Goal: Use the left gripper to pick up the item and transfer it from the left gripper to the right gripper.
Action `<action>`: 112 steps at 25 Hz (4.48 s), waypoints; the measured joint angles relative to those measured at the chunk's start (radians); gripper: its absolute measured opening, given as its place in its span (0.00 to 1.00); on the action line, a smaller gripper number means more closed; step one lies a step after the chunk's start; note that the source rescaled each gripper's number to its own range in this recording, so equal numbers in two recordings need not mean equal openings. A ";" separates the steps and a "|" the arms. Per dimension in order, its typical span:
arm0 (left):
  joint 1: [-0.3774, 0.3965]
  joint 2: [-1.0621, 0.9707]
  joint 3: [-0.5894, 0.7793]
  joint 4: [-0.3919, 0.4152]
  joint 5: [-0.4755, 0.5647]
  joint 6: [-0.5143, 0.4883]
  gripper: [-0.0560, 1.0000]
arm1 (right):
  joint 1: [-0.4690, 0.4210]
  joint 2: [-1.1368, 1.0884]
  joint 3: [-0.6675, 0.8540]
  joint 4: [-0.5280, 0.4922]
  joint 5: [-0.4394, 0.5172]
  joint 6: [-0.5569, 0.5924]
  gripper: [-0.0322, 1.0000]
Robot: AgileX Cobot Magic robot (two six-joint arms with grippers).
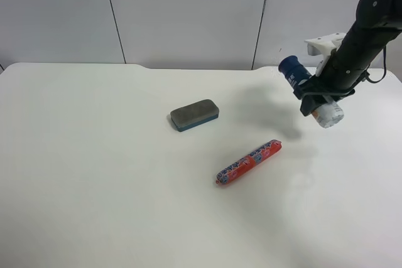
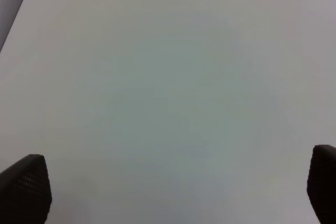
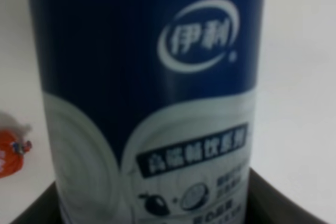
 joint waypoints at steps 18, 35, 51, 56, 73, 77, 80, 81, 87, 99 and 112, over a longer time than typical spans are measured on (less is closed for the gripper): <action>0.000 0.000 0.000 0.000 0.000 -0.001 0.99 | -0.072 0.118 -0.001 -0.039 -0.053 0.003 0.03; 0.000 0.000 0.000 0.000 0.000 -0.001 0.99 | -0.072 0.118 -0.005 -0.039 -0.047 0.003 0.82; 0.000 0.000 0.000 0.000 0.000 -0.001 1.00 | -0.072 0.118 -0.005 -0.039 -0.042 0.003 0.99; 0.000 0.000 0.000 0.000 0.000 -0.001 1.00 | -0.072 0.118 -0.007 -0.036 -0.040 0.003 0.99; 0.000 0.000 0.000 0.000 0.000 -0.001 1.00 | -0.072 -0.176 -0.007 0.015 0.049 0.003 0.99; 0.000 0.000 0.000 0.000 0.000 -0.001 1.00 | -0.072 -0.318 -0.007 0.016 0.119 0.003 0.99; 0.000 0.000 0.000 0.000 0.000 -0.001 1.00 | -0.072 -0.437 -0.007 0.016 0.196 0.003 0.99; 0.000 0.000 0.000 0.000 0.000 -0.001 1.00 | -0.072 -0.475 -0.007 0.016 0.219 0.003 0.99; 0.000 0.000 0.000 0.000 0.000 -0.001 1.00 | -0.072 -0.659 -0.007 0.032 0.325 0.003 0.99; 0.000 0.000 0.000 0.000 0.000 -0.001 1.00 | -0.072 -0.991 0.118 0.063 0.420 0.057 0.99; 0.000 0.000 0.000 0.000 0.000 -0.001 1.00 | -0.072 -1.361 0.450 0.063 0.408 0.089 0.99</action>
